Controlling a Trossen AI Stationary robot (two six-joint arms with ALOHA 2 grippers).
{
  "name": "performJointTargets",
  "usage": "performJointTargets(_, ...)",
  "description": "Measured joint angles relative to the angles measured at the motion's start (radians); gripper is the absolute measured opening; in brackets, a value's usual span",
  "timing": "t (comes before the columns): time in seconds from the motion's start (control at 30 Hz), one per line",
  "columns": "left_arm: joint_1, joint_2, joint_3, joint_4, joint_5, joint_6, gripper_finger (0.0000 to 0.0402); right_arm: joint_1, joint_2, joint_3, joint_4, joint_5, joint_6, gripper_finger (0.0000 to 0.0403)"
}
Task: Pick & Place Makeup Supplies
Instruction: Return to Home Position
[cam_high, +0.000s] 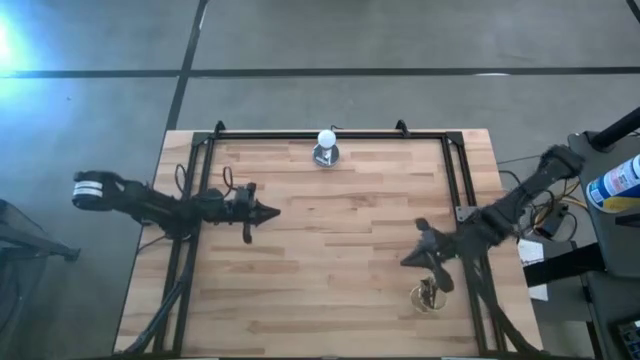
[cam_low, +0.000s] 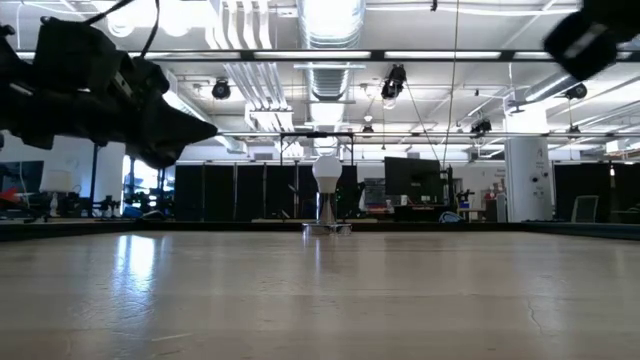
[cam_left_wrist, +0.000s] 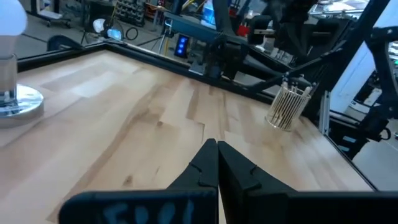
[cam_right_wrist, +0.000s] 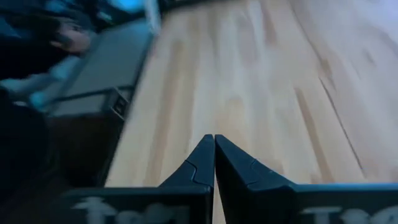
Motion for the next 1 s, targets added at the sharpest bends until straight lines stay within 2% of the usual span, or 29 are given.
performJointTargets(0.13,0.119,0.000,0.002,0.009,0.128,0.005,0.0000,-0.298,-0.051,-0.137,0.289,-0.320,-0.247,0.0008)
performJointTargets(0.23,0.188,-0.006,0.002,0.012,0.179,0.023,0.0000,-0.535,-0.052,-0.211,0.459,-0.548,-0.379,0.0008)
performJointTargets(0.37,0.216,-0.033,0.000,-0.005,0.185,0.025,0.0000,-0.789,-0.032,-0.261,0.568,-0.717,-0.507,0.0008)
performJointTargets(0.47,0.211,-0.066,0.000,-0.063,0.179,0.021,0.0000,-0.894,-0.038,-0.282,0.609,-0.745,-0.568,0.0008)
performJointTargets(0.73,0.102,-0.196,0.000,-0.244,-0.046,0.030,0.0000,-0.966,-0.109,-0.325,0.620,-0.714,-0.626,0.0008)
performJointTargets(0.9,0.063,-0.297,0.000,-0.384,-0.064,0.051,0.0000,-0.983,-0.186,-0.370,0.622,-0.712,-0.628,0.0008)
performJointTargets(1.0,0.063,-0.366,0.000,-0.451,-0.037,0.059,0.0000,-0.988,-0.239,-0.393,0.619,-0.714,-0.628,0.0008)
